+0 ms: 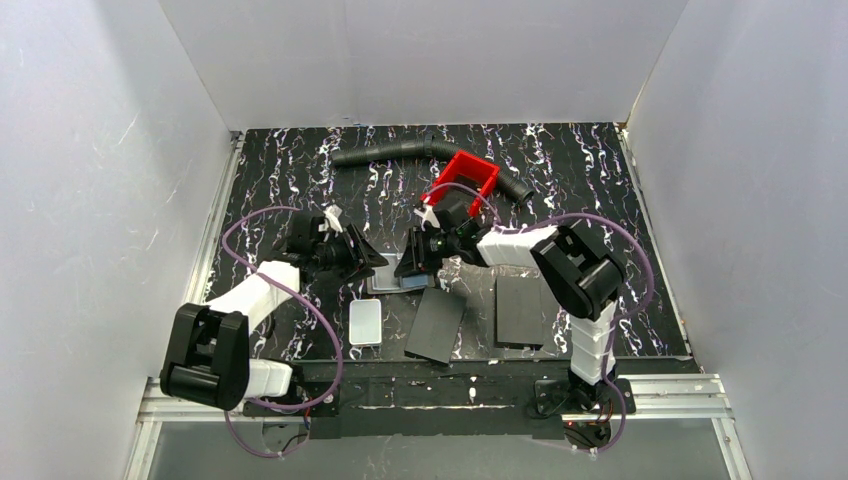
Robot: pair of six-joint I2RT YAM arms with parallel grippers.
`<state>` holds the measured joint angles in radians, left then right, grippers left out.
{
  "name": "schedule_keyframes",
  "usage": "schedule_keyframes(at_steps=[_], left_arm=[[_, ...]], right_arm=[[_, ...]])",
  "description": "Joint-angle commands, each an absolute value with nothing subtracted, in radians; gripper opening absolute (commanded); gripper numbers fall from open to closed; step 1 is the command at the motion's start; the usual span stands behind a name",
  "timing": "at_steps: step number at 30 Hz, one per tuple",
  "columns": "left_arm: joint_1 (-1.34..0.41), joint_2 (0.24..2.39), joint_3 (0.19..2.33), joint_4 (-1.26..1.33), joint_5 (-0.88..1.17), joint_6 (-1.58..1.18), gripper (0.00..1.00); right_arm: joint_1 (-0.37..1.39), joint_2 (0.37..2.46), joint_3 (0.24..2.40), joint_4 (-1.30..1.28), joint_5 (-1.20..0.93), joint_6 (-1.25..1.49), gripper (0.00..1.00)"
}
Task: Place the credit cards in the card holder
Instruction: Insert the credit card into the card holder.
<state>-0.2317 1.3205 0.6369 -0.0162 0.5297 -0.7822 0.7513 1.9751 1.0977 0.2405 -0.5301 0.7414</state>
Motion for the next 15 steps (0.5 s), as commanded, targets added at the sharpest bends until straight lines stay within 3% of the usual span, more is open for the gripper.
schedule_keyframes(at_steps=[1, 9, 15], left_arm=[[-0.228, 1.288, 0.669, 0.024, 0.587, -0.77, 0.51], [-0.231, 1.26, 0.671, 0.051, 0.625, -0.777, 0.54], [-0.285, 1.258, 0.733, 0.054, 0.609, -0.737, 0.56]], right_arm=[[0.747, 1.838, 1.183, 0.069, -0.478, 0.585, 0.41], [0.665, 1.694, 1.146, -0.068, -0.45, 0.512, 0.45], [0.447, 1.578, 1.068, -0.119, -0.393, 0.467, 0.54]])
